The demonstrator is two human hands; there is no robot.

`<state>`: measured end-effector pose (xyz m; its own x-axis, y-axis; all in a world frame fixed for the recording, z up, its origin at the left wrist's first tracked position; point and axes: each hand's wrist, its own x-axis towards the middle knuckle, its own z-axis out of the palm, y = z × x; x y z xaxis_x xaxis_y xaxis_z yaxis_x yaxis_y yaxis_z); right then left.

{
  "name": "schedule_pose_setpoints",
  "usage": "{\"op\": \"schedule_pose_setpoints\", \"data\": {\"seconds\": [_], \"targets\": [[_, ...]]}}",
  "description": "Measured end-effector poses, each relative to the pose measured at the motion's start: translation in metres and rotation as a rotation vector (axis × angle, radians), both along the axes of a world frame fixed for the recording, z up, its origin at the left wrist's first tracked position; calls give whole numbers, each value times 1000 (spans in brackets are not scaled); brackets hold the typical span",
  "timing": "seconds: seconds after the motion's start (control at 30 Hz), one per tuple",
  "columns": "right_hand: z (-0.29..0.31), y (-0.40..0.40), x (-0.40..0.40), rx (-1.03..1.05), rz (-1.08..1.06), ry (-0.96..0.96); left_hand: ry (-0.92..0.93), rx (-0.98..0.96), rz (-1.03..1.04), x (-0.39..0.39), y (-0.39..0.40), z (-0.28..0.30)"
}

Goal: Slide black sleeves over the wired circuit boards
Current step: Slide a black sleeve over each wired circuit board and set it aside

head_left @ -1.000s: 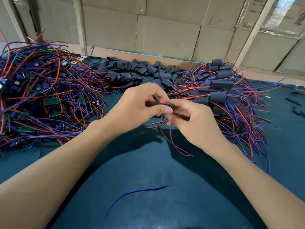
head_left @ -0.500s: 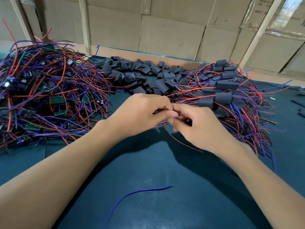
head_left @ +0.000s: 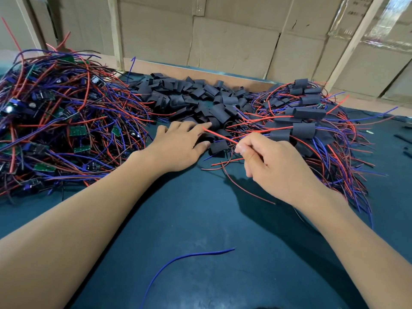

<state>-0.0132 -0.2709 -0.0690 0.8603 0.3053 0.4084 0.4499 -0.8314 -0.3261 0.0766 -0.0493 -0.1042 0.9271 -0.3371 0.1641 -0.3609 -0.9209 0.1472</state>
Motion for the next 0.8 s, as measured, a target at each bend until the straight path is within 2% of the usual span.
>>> {"op": "schedule_pose_setpoints", "data": {"seconds": [0.1, 0.2, 0.3, 0.43, 0.6, 0.73, 0.8], "targets": [[1, -4, 2, 67, -12, -52, -16, -44, -13, -2, -3, 1], [1, -9, 6, 137, -35, -143, -92, -104, -112, -7, -6, 4], [3, -12, 8, 152, -34, -228, -99, -8, -244, -12, -14, 9], [3, -11, 7, 106, -30, -267, -140, 15, -276, -18, -16, 11], [4, -8, 5, 202, -54, -195, -88, -90, -253, -25, -25, 13], [5, -5, 2, 368, -67, -112, -37, -185, -273, -26, -24, 16], [8, -3, 2, 534, -33, -7, -16, -173, -274, -25, -23, 18]]}}
